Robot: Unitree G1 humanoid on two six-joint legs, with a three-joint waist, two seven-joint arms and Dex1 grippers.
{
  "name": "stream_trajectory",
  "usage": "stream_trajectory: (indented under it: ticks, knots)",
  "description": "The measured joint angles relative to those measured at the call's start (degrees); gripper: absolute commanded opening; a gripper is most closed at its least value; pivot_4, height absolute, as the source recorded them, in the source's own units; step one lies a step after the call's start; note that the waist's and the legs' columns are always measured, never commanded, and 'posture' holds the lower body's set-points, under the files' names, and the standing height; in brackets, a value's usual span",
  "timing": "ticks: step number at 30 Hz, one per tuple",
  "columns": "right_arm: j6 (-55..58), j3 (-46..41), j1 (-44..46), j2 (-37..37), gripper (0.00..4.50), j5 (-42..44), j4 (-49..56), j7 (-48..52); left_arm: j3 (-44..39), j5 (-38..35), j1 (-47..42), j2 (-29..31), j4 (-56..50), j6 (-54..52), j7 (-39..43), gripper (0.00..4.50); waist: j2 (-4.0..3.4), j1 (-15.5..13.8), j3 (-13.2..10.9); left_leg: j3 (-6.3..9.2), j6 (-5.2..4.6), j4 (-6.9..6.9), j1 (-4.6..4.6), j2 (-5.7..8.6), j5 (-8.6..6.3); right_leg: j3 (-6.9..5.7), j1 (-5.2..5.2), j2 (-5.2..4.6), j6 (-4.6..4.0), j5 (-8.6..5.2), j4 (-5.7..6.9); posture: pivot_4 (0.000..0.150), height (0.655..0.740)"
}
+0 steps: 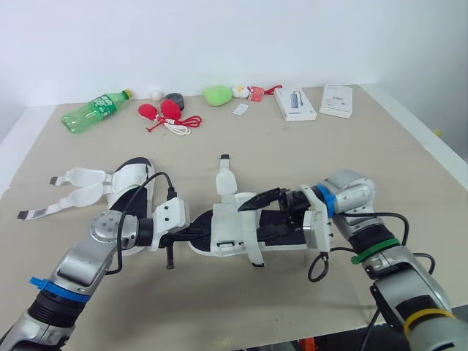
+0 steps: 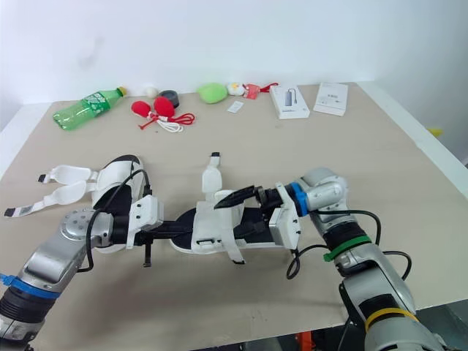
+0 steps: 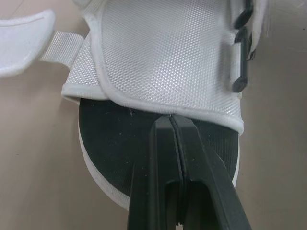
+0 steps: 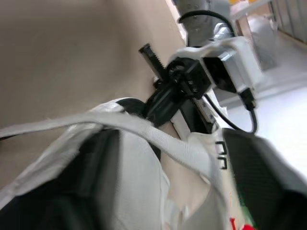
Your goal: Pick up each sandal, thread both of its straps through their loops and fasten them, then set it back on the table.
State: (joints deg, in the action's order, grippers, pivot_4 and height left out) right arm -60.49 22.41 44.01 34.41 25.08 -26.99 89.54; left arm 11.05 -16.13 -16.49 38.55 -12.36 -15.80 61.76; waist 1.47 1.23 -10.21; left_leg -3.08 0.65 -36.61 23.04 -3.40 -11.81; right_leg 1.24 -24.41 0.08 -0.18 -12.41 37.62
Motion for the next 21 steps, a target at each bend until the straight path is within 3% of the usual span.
stream_trajectory:
  ticks: [3, 6, 9, 16, 21]
  knots:
    - [17.6, -0.5, -5.0, 7.8, 4.46, 0.7, 7.9, -3.0, 0.2, 0.0, -0.3, -0.1, 0.0, 0.3, 0.0, 0.00, 0.00, -0.5, 0.0, 0.08, 0.00, 0.01, 0.03, 0.01, 0.00, -0.06, 0.03, -0.22, -0.13, -0.11, 0.07, 0.150, 0.7400]
    - [50.3, -2.1, -12.3, 18.9, 4.46, 7.4, 21.7, -10.7, 0.2, -0.1, -0.6, -0.3, 0.0, 0.2, -0.2, 0.00, 0.00, -0.9, 0.0, -0.03, 0.01, 0.02, 0.04, 0.37, -0.01, 0.07, -0.17, -0.46, -0.24, -0.21, 0.42, 0.150, 0.7400]
    - [67.9, -6.6, -16.7, 24.4, 4.46, 13.8, 30.9, -15.5, 0.1, -0.3, -0.3, -0.3, -0.1, -0.3, -0.3, 0.00, 0.01, -0.7, 0.0, 0.08, 0.00, 0.00, 0.02, 0.33, -0.02, 0.02, -0.14, -0.36, 0.08, -0.42, 0.44, 0.150, 0.7400]
    - [94.5, -15.1, -27.4, 30.8, 4.46, 25.8, 45.7, -23.0, -0.7, -1.1, 2.2, 0.5, -2.3, -1.8, -0.5, 0.00, 0.05, -0.3, 0.0, 0.20, 0.00, -0.01, -0.02, 0.30, -0.01, -0.12, -0.04, -0.31, 0.05, -0.45, 0.46, 0.150, 0.7400]
    - [100.7, -14.6, -35.7, 30.5, 4.46, 24.9, 55.2, -26.5, -0.8, -1.6, 2.7, 0.5, -3.2, -2.3, -1.3, 0.00, 0.12, -0.2, 0.0, 0.16, 0.00, -0.02, -0.01, 0.38, -0.01, -0.14, -0.06, -0.36, 0.16, -0.46, 0.45, 0.150, 0.7400]
